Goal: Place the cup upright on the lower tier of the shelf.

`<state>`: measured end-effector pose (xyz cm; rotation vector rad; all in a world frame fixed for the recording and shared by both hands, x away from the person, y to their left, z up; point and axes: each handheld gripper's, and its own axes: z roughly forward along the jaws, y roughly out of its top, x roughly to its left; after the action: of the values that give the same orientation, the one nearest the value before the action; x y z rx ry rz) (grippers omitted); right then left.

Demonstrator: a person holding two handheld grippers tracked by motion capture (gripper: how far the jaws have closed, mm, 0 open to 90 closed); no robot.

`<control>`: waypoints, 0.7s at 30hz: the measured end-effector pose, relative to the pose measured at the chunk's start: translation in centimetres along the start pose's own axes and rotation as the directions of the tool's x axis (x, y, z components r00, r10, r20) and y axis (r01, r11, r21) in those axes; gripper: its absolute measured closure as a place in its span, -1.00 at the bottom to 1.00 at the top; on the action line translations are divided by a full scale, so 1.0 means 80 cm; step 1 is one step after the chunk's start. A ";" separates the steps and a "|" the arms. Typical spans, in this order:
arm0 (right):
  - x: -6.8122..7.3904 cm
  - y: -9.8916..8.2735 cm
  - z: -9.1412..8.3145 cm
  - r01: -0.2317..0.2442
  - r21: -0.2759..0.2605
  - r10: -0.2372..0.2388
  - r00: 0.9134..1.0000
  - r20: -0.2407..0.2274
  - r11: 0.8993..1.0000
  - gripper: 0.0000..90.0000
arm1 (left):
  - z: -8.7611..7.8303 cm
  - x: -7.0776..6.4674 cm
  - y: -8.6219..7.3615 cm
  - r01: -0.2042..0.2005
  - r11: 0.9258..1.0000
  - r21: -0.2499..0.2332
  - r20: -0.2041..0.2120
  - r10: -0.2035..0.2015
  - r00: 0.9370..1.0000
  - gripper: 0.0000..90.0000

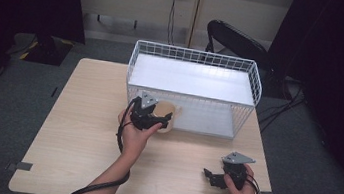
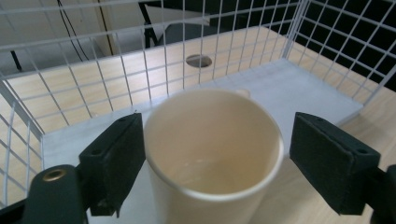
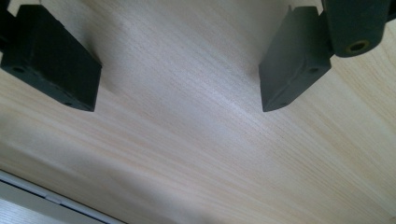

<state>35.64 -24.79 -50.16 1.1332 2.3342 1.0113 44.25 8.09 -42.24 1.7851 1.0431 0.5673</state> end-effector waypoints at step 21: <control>0.000 0.000 0.000 0.000 0.000 0.000 1.000 0.000 1.000 -0.73 | 0.028 0.011 -0.033 0.000 0.992 0.128 -0.041 0.006 0.999 -0.01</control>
<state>35.67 -24.76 -50.16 1.1334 2.3348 1.0112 45.30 8.22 -45.64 1.8941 1.1271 0.5517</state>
